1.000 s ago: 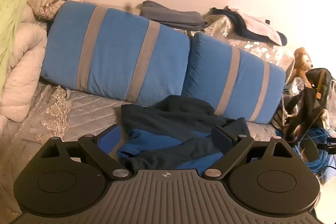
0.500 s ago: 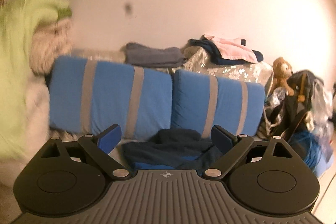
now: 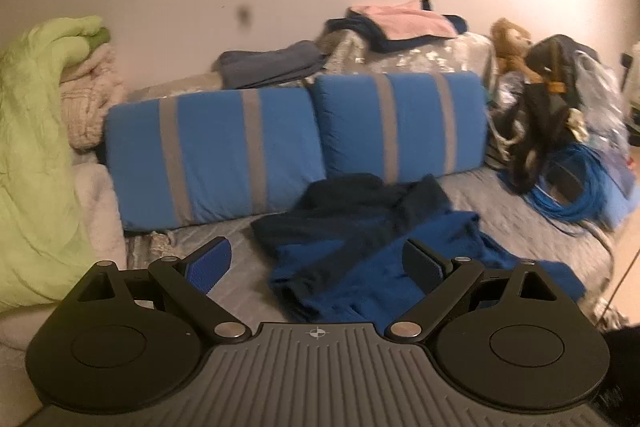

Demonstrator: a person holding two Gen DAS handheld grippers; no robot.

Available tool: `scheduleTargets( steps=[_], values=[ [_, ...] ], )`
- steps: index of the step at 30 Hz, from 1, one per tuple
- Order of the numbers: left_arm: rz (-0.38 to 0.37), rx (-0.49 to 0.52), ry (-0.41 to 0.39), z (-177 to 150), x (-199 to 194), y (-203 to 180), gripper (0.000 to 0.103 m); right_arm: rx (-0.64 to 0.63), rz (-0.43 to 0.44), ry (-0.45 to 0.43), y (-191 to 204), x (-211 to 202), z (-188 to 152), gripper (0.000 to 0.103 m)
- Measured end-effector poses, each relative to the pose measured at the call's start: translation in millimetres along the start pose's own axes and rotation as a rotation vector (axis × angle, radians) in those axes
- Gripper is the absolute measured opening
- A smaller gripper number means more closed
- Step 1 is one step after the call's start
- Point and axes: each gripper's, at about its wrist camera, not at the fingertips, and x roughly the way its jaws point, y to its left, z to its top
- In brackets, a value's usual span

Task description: Fold clothes

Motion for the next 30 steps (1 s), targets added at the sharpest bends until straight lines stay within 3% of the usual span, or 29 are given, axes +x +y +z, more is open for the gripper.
scheduleTargets(
  steps=[7, 13, 17, 23, 26, 30],
  values=[
    [-0.002, -0.045, -0.053, 2, -37, 1, 0.094, -0.035, 0.066, -0.103, 9, -43, 20, 0.103],
    [-0.011, -0.111, -0.069, -19, -29, 7, 0.094, 0.045, 0.139, -0.097, 12, -47, 15, 0.103],
    [-0.031, -0.185, -0.052, -43, -12, 15, 0.094, 0.189, 0.193, -0.029, 7, -23, -11, 0.103],
    [-0.016, -0.211, -0.016, -70, 15, 20, 0.094, 0.435, 0.277, 0.133, 0, 24, -61, 0.103],
    [0.001, -0.223, -0.011, -85, 24, 19, 0.094, 0.493, 0.29, 0.159, 0, 36, -80, 0.103],
    [0.025, -0.217, 0.012, -107, 35, 16, 0.094, 0.452, 0.255, 0.198, 6, 43, -97, 0.103]
  ],
)
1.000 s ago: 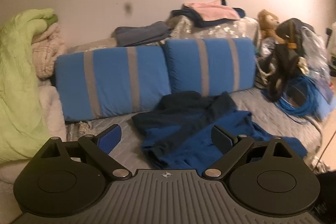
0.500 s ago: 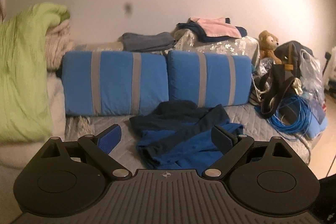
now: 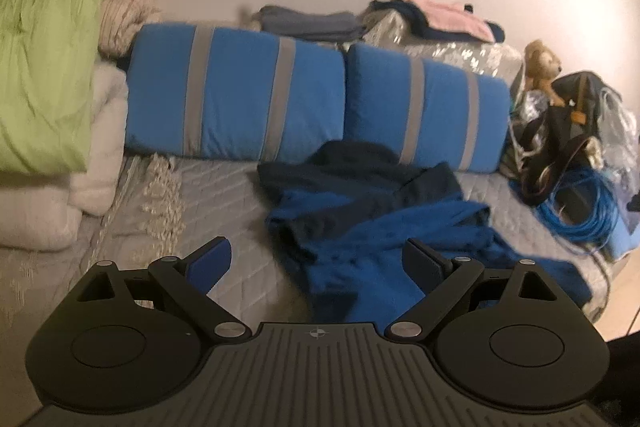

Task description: Fold clothes

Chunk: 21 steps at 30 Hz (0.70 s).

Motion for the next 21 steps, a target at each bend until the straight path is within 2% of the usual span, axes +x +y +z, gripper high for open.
scheduleTargets(
  steps=[5, 9, 12, 16, 21],
  values=[
    [-0.007, 0.005, 0.015, -31, 8, 3, 0.094, -0.06, 0.006, 0.041, 1, 10, -19, 0.103],
    [-0.018, -0.038, 0.008, -57, 12, 9, 0.094, -0.007, 0.014, 0.029, -7, 14, -37, 0.103],
    [-0.004, -0.06, -0.006, -71, 14, 10, 0.094, 0.028, -0.036, 0.014, -11, 17, -47, 0.103],
    [0.026, -0.018, -0.015, -84, 16, 4, 0.094, 0.033, -0.078, 0.014, -13, 21, -57, 0.103],
    [0.023, 0.03, -0.015, -97, 22, -3, 0.094, 0.014, -0.103, 0.013, -11, 25, -69, 0.103]
  ],
)
